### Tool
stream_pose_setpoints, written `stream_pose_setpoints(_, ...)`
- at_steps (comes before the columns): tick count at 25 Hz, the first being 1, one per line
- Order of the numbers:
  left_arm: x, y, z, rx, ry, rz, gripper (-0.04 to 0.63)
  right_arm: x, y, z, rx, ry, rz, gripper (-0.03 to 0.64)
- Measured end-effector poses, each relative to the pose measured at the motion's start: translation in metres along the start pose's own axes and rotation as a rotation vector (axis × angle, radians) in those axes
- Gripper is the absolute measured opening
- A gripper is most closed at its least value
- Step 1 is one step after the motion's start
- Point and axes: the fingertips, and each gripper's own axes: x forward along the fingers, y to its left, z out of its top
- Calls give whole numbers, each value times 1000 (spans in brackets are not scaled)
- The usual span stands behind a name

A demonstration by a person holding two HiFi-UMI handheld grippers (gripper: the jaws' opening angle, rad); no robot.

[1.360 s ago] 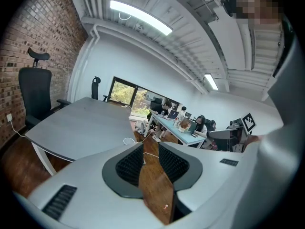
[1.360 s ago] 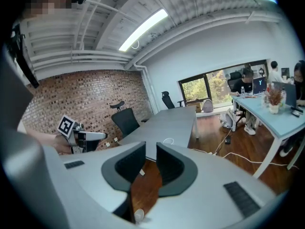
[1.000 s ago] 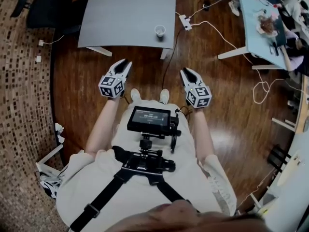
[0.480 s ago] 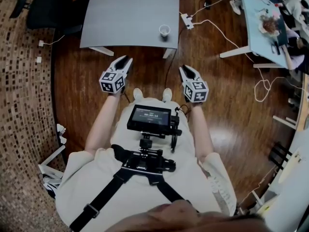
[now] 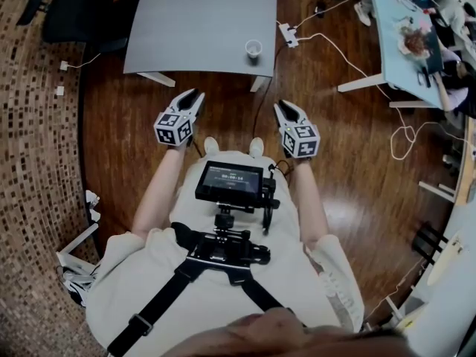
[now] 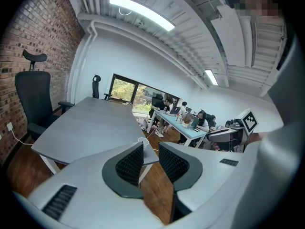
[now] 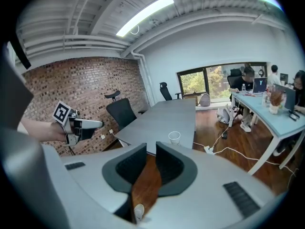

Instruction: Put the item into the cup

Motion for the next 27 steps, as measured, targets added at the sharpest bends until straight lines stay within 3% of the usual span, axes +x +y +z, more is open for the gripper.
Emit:
stream_pose_setpoints(8, -4, 6, -11, -14, 15, 11, 103, -2, 8, -5, -86, 16, -26, 71)
stream_pose_setpoints(27, 3, 3, -26, -24, 40, 4, 103, -7, -1, -19, -79, 17, -22, 69)
